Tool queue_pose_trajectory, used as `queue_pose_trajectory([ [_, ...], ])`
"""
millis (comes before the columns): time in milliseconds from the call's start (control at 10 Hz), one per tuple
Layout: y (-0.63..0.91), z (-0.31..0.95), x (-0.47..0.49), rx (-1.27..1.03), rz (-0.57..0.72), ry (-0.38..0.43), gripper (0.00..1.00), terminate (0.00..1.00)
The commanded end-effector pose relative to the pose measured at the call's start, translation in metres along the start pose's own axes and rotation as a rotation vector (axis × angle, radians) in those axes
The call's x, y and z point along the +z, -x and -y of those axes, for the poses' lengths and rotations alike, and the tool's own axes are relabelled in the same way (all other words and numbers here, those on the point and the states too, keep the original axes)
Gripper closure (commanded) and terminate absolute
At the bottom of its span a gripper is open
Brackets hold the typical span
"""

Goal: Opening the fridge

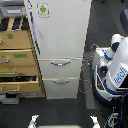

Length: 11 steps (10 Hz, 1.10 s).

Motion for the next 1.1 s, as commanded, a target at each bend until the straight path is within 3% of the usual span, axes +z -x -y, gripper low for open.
queue_pose_trajectory([
  [100, -0.077, -0.012, 0.031, 0.011, 0.060, -0.005, 0.00, 0.00],
  [1100, -0.209, -0.098, 0.096, 0.135, 0.132, -0.163, 0.00, 0.00],
])
